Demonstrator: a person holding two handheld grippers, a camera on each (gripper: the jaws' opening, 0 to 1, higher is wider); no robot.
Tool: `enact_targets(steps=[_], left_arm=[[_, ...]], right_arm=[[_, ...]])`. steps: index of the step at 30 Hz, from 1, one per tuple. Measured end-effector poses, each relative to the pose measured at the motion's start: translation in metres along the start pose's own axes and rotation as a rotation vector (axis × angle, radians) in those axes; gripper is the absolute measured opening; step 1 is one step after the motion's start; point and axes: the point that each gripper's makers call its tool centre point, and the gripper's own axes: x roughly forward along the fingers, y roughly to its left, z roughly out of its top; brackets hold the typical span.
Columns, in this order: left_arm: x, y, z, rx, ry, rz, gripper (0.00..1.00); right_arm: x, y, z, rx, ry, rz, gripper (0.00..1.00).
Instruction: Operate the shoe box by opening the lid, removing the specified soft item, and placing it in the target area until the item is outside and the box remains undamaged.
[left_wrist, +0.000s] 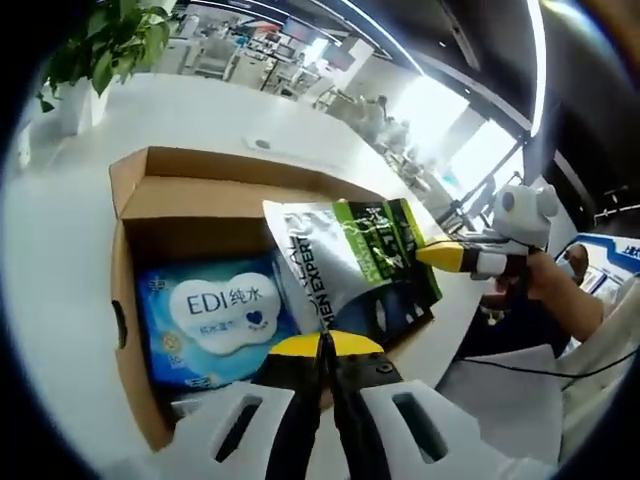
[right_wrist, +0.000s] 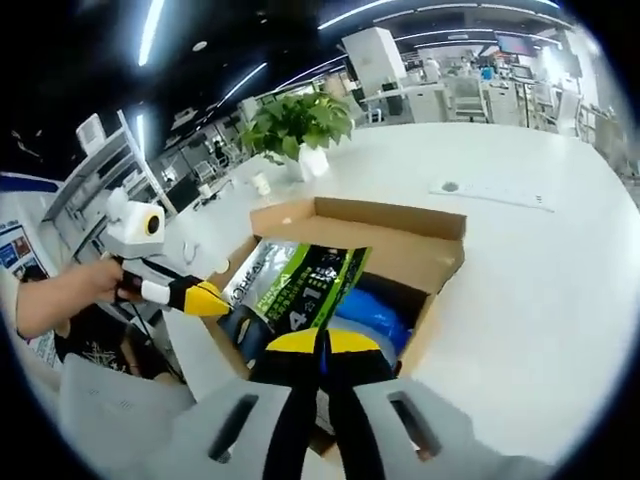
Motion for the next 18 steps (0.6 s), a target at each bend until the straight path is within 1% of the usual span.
enact_targets(steps=[4, 11, 16, 18], left_arm=[[0.003, -0.009, 0.003, -0.002, 0.001, -0.007, 0.0], [0.011, -0.022, 0.009, -0.007, -0.012, -0.002, 0.0], [0.018, -0.033, 0.014, -0.025, -0.03, 0.003, 0.0], [0.022, -0.038, 0.015, -0.015, -0.031, -0.002, 0.0]], right_arm=[[-0.007, -0.005, 0.001, 0.009, -0.002, -0.015, 0.0], [-0.018, -0.019, 0.0, 0.029, 0.0, -0.043, 0.0], [-0.029, -0.029, 0.003, 0.049, -0.019, -0.055, 0.0], [-0.034, -0.033, 0.004, 0.054, -0.025, -0.06, 0.0]])
